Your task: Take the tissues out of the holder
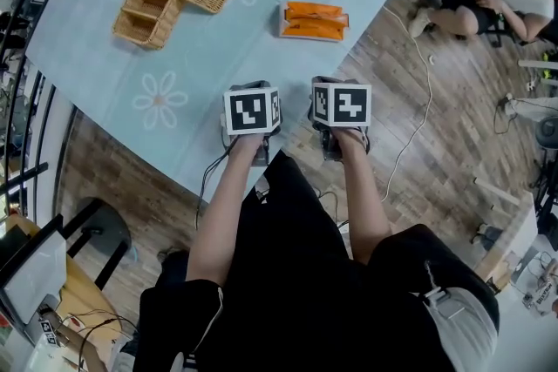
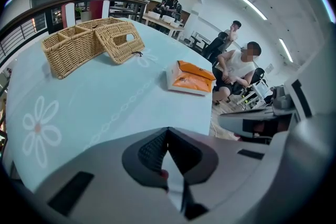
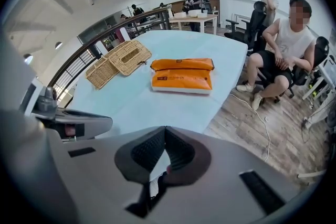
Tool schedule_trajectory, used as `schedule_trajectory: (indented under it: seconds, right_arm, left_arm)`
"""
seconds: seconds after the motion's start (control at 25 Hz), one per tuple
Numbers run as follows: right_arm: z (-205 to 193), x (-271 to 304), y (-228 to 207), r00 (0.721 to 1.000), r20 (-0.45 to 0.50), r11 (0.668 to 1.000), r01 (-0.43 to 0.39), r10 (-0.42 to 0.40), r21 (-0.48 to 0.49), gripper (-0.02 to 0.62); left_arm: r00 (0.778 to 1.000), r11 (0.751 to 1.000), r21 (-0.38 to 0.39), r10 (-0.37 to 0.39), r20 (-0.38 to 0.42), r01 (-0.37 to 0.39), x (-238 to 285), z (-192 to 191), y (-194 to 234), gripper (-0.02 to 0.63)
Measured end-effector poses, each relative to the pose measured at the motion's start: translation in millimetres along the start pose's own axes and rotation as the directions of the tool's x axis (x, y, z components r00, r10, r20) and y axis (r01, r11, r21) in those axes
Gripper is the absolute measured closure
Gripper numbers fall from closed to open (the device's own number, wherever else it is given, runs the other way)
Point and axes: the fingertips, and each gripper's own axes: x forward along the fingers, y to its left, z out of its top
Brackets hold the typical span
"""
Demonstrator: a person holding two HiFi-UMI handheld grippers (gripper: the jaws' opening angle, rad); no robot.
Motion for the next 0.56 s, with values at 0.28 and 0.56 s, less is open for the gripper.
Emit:
schedule_trajectory:
  seconds: [0.28, 0.56]
  right_arm:
    - [-7.0, 2.2, 2.3, 1.000, -0.015, 1.000, -0.005, 0.005, -0.003, 0.583]
    - [-9.2, -1.7, 0.0, 1.000, -0.018, 1.000, -0.009, 0.008, -0.009, 0.583]
  left_arm:
    - [1.000, 1.000, 0.008, -0.002, 0.002, 0.002, -2.9, -3.1, 0.1, 0.595]
    - [1.000, 1.000, -0.001, -0.009, -0.003, 0.009, -2.4, -5.8, -6.8, 0.595]
